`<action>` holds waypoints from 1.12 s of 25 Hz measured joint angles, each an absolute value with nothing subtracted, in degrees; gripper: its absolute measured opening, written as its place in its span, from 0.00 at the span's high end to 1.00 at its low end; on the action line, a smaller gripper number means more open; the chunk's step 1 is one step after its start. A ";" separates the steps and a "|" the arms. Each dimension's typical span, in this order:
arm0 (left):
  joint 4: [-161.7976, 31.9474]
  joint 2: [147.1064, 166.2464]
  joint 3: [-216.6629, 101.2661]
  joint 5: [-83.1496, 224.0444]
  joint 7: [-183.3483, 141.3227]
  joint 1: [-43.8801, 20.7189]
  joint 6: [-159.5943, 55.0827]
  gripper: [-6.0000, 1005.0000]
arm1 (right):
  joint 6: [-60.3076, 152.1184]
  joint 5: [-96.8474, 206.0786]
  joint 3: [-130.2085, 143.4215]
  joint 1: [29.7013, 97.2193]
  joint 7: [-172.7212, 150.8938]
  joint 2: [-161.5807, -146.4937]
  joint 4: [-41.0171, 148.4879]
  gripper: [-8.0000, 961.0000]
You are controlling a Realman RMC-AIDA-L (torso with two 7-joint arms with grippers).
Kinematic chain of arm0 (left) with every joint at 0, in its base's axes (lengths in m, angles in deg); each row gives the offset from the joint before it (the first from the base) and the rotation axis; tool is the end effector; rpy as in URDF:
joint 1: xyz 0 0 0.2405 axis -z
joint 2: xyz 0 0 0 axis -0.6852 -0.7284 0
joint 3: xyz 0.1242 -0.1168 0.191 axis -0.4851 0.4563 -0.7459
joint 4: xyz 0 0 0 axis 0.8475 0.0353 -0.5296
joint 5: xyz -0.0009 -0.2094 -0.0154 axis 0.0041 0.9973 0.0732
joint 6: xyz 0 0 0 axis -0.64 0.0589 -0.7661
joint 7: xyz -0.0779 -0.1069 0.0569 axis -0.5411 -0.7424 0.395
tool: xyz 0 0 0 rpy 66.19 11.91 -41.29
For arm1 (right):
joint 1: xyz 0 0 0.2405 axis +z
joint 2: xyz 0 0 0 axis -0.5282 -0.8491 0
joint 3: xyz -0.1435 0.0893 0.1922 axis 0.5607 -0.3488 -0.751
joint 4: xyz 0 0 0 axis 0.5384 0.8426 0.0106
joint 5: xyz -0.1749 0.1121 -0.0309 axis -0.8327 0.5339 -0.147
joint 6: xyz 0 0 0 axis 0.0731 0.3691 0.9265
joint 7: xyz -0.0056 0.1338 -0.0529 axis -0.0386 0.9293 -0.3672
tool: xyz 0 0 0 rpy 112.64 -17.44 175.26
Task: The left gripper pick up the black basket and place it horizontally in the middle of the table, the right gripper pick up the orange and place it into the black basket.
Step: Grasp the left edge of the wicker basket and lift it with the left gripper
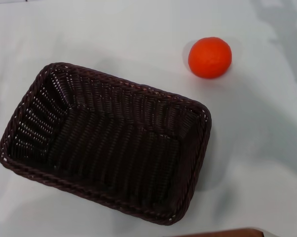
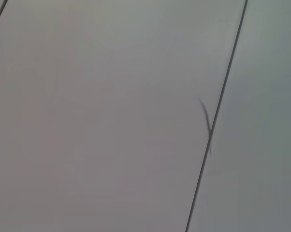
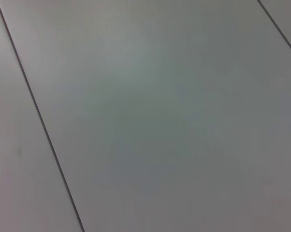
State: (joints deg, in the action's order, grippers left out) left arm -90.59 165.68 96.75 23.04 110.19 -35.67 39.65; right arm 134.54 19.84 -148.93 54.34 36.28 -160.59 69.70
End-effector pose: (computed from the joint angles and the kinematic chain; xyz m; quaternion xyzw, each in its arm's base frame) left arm -0.3711 0.2377 0.0611 -0.6213 -0.2858 -0.4459 0.5775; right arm 0.3399 0.3202 0.0687 -0.2988 -0.5850 -0.5487 0.5172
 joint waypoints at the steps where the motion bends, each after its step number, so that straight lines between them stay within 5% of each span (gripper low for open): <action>1: -90.59 165.69 96.75 23.03 110.17 -35.66 39.65 0.19 | 134.54 19.84 -148.93 54.36 36.28 -160.59 69.70 0.25; 15: -90.94 165.35 96.56 22.45 105.61 -35.67 39.39 0.20 | 134.27 19.84 -148.93 54.56 35.85 -160.59 69.27 0.25; 28: -132.97 159.13 95.34 -9.06 58.98 -38.71 41.06 0.20 | 134.26 19.85 -149.82 54.54 35.97 -160.16 69.93 0.25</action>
